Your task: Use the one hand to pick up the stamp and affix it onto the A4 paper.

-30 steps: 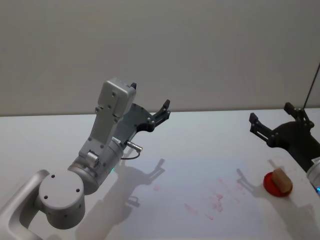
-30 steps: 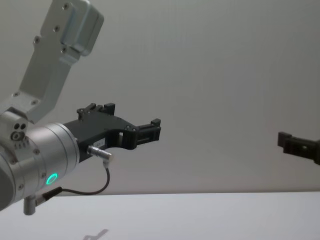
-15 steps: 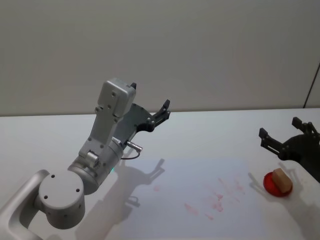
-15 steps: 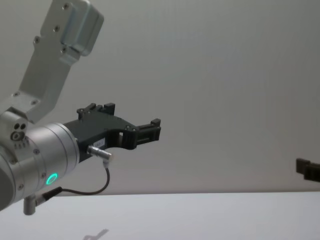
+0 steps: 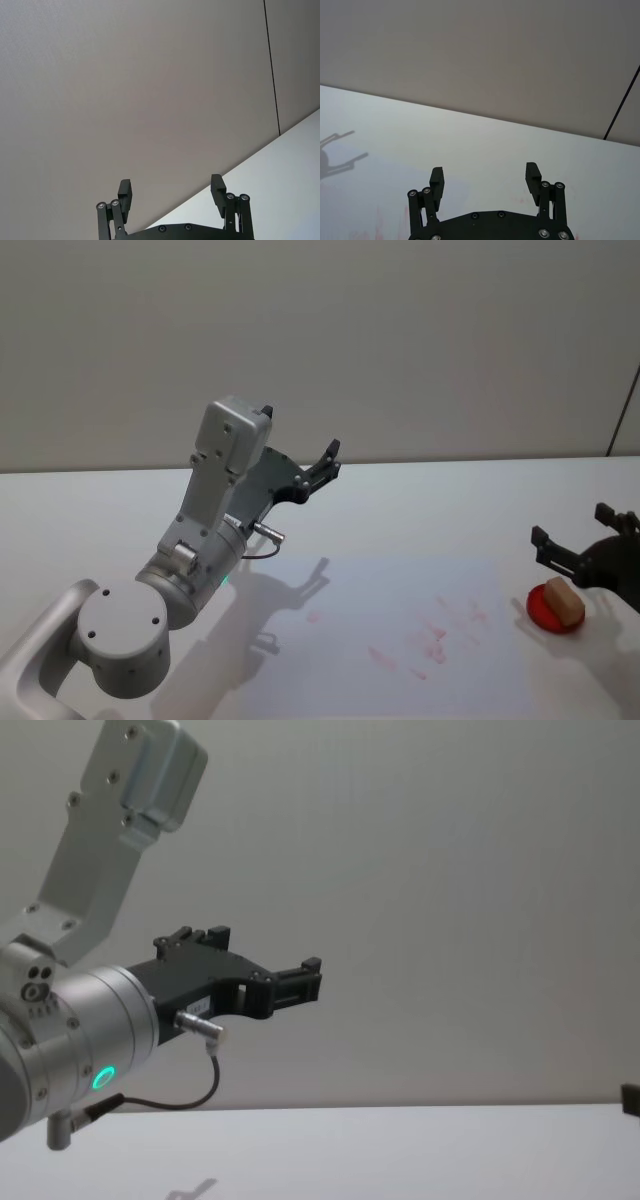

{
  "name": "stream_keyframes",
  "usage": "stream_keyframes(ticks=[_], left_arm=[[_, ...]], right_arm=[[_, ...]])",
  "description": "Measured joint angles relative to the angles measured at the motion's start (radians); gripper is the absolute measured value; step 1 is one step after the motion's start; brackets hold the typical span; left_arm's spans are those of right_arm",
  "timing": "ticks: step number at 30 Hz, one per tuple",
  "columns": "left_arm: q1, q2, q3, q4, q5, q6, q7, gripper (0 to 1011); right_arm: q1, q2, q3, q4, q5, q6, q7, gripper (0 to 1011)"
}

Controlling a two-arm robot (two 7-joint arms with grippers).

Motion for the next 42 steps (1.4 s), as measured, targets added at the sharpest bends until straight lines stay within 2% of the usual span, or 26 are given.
stream_keyframes(ticks=[9, 20, 42], left_arm=[[0.0, 0.0, 0.0, 0.0, 0.0, 0.0, 0.0, 1001], [0.0, 0.0, 0.0, 0.0, 0.0, 0.0, 0.0, 1001], [0.0, 0.0, 0.0, 0.0, 0.0, 0.0, 0.0, 1001]], right_arm=[[-0.032, 0.018, 0.008, -0.025, 0.01, 0.043, -0.009, 1001], [-0.059, 0.022, 0.012, -0.038, 0.02, 0.087, -0.047, 1001], [-0.067, -0.005, 0.005, -0.034, 0.044, 0.178, -0.095, 1001]])
